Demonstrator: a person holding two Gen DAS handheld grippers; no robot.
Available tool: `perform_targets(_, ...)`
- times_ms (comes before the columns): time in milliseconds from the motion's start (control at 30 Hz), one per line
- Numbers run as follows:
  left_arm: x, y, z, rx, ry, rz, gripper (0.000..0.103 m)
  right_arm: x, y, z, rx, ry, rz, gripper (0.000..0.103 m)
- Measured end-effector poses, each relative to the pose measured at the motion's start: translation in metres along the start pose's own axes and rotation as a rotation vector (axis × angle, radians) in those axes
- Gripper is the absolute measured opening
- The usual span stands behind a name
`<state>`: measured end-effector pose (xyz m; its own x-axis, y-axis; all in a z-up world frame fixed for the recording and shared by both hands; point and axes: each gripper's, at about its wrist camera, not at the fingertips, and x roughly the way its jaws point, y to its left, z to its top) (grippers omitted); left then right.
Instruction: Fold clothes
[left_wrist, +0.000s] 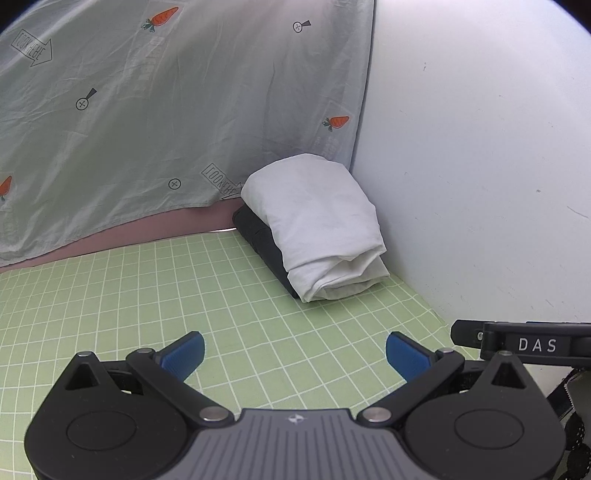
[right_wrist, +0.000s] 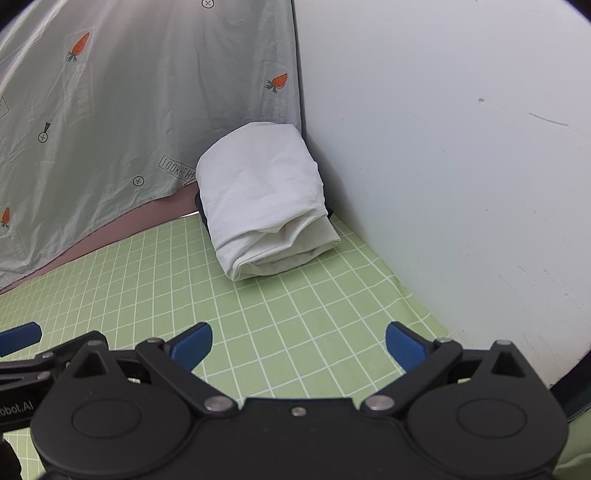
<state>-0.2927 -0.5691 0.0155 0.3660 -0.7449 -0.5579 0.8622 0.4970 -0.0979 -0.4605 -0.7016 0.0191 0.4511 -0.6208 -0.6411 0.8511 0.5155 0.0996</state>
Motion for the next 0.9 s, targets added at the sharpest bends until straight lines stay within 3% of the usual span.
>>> perform_targets(467, -0.005, 0.005, 0.008, -0.029, -0.055, 0.015, 0.103, -0.004, -0.001, 0.000, -0.008, -0.006, 0.008, 0.101)
perform_targets(900, 0.000, -0.007, 0.011, 0.023, -0.060, -0.012, 0.103, -0.004, -0.012, 0.002, 0.027, -0.010, -0.022, 0.101)
